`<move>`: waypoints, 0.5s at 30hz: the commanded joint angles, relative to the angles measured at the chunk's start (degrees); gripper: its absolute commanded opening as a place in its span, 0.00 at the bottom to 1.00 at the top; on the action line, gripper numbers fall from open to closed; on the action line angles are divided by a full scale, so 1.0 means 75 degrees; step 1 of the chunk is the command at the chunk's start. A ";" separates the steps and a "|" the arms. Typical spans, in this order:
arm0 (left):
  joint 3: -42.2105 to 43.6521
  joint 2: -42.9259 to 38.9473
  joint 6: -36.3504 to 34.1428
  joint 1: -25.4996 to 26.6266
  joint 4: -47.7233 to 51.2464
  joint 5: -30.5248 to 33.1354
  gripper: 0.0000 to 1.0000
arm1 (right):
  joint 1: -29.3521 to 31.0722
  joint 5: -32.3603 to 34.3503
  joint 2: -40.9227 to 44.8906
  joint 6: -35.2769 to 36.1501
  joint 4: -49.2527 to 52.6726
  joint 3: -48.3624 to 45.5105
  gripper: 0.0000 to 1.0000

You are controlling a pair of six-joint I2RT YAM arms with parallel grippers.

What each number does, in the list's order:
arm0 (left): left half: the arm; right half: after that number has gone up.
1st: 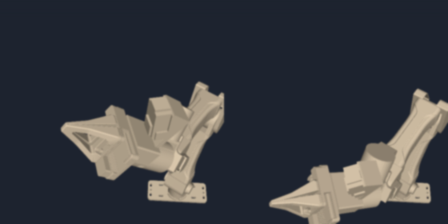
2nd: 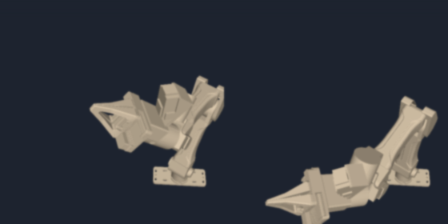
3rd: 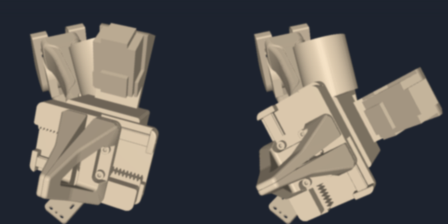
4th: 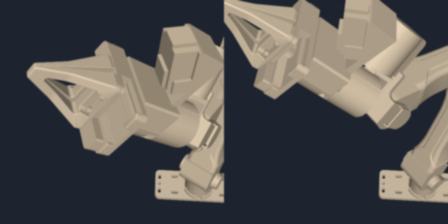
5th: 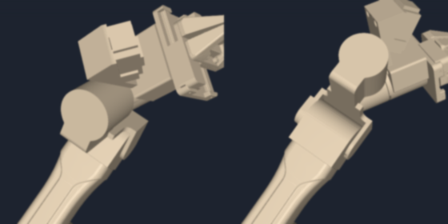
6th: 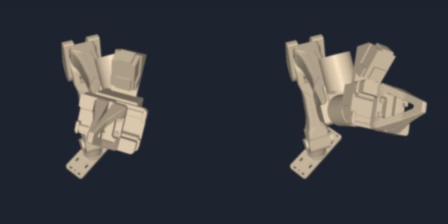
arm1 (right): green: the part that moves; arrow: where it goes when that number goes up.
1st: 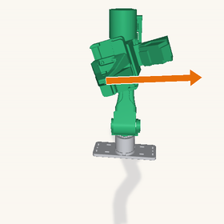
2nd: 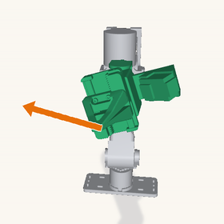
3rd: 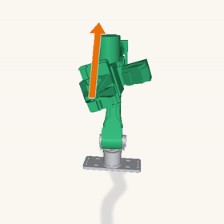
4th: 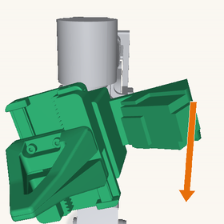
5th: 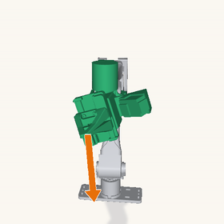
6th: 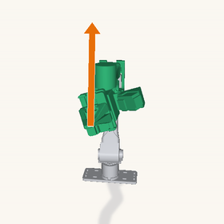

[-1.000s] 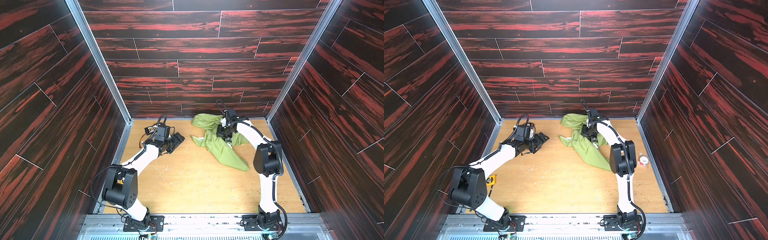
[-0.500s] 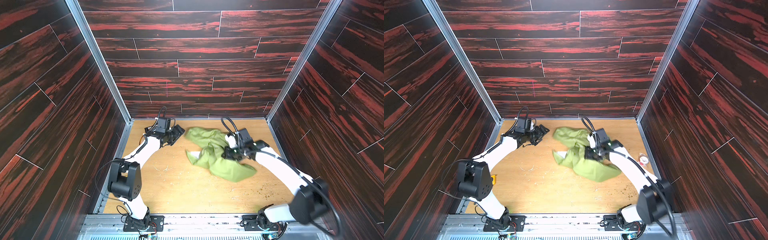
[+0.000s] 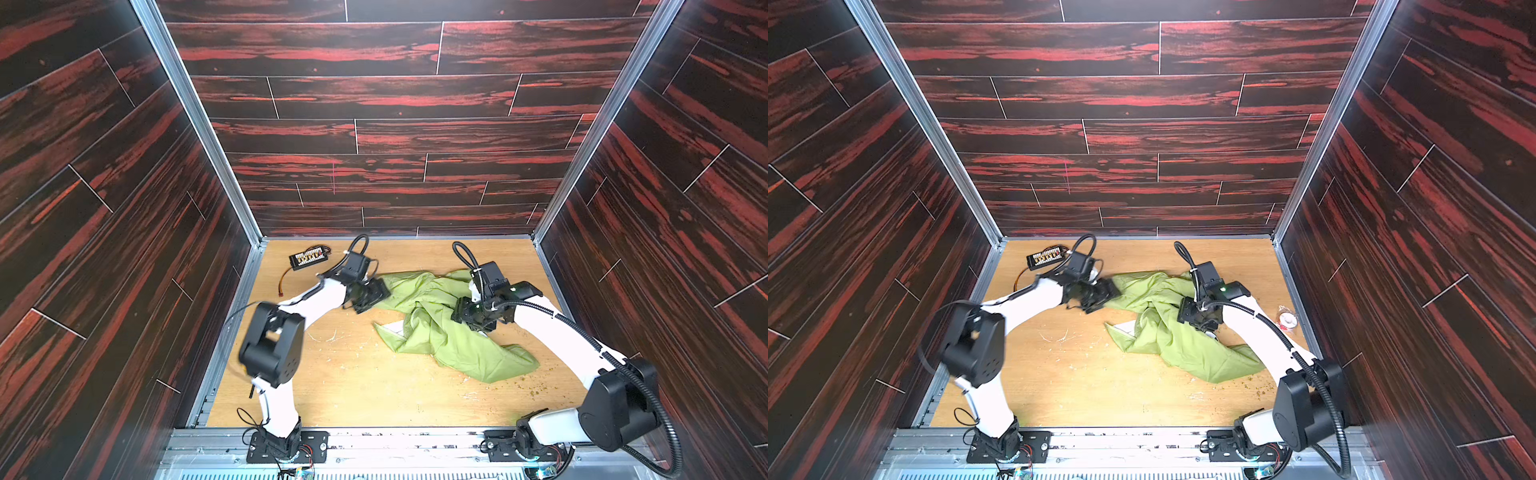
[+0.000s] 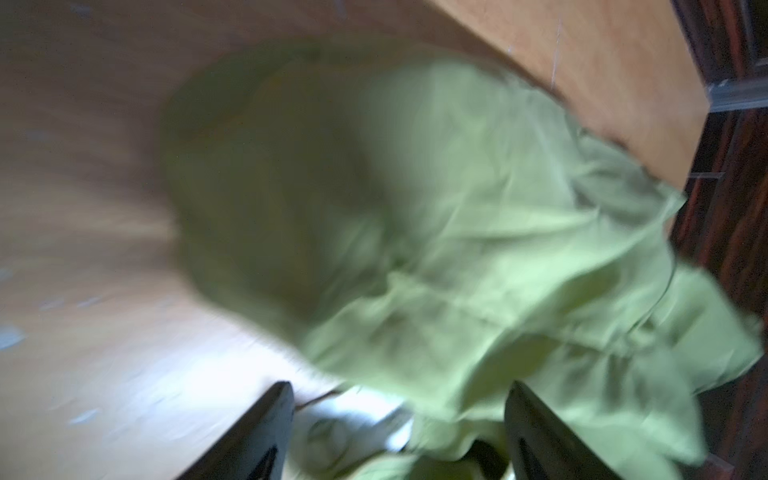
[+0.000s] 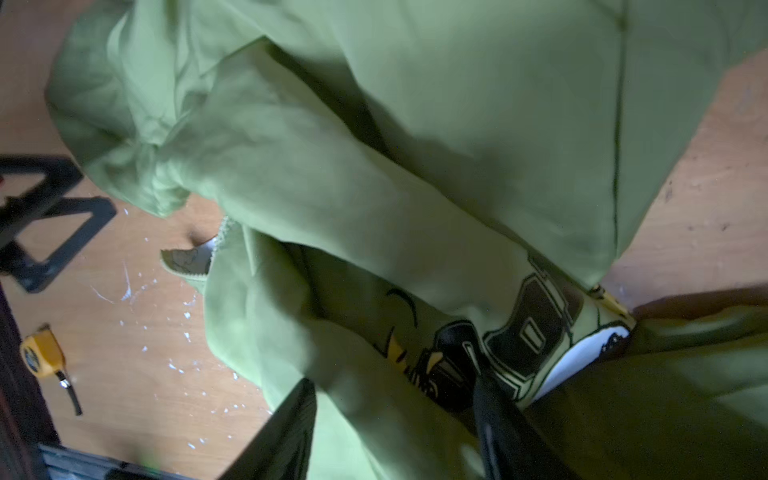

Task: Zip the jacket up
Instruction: 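Reach both grippers to the green jacket and grasp its fabric, then lift the jacket with both grippers and shake it out over the table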

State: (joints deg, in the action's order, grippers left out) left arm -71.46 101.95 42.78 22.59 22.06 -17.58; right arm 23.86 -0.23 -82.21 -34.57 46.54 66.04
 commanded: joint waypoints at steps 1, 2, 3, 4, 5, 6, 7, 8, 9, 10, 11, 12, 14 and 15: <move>0.0469 -0.1215 -0.1607 0.0002 0.0371 0.0433 0.84 | -0.0005 0.0105 -0.0253 -0.0229 0.0611 0.0332 0.66; 0.0615 -0.1357 -0.1816 0.0045 0.0380 0.0629 0.85 | -0.0005 0.0119 -0.0236 -0.0231 0.0696 0.0372 0.67; 0.0773 -0.1476 -0.2020 0.0116 0.0307 0.0827 0.87 | -0.0005 0.0133 -0.0209 -0.0222 0.0768 0.0407 0.68; 0.0852 -0.1548 -0.2297 0.0218 0.0238 0.1023 0.87 | -0.0005 0.0156 -0.0173 -0.0207 0.0855 0.0419 0.68; 0.0868 -0.1534 -0.2546 0.0334 0.0222 0.1249 0.87 | -0.0005 0.0156 -0.0139 -0.0198 0.0919 0.0406 0.69; 0.0802 -0.1465 -0.2875 0.0525 0.0233 0.1485 0.87 | -0.0006 0.0169 -0.0097 -0.0184 0.1006 0.0367 0.69; 0.0706 -0.1361 -0.3225 0.0744 0.0240 0.1765 0.87 | 0.0004 0.0160 -0.0048 -0.0185 0.1087 0.0317 0.69; 0.0594 -0.1244 -0.3530 0.0971 0.0263 0.2045 0.87 | 0.0007 0.0149 0.0011 -0.0205 0.1165 0.0243 0.69; 0.0427 -0.1047 -0.3859 0.1197 0.0300 0.2341 0.87 | 0.0008 0.0095 0.0107 -0.0208 0.1216 0.0140 0.70; 0.0191 -0.0783 -0.4176 0.1401 0.0383 0.2583 0.87 | 0.0010 0.0038 0.0214 -0.0220 0.1241 0.0034 0.70; -0.0002 -0.0542 -0.4413 0.1558 0.0462 0.2838 0.87 | 0.0014 -0.0017 0.0288 -0.0203 0.1247 -0.0055 0.71; -0.0237 -0.0276 -0.4631 0.1686 0.0507 0.3045 0.87 | 0.0013 -0.0061 0.0374 -0.0176 0.1257 -0.0138 0.71; -0.0722 0.0324 -0.4854 0.1817 0.0647 0.3135 0.87 | 0.0010 -0.0151 0.0424 -0.0117 0.1403 -0.0166 0.72; -0.1006 0.0574 -0.4948 0.1869 0.0761 0.3204 0.87 | 0.0013 -0.0196 0.0412 -0.0039 0.1523 -0.0111 0.72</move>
State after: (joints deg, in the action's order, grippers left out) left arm -74.32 102.41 13.32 35.99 24.51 0.84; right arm 23.88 -0.45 -81.30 -35.07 54.00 65.23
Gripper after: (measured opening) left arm 0.870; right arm 0.720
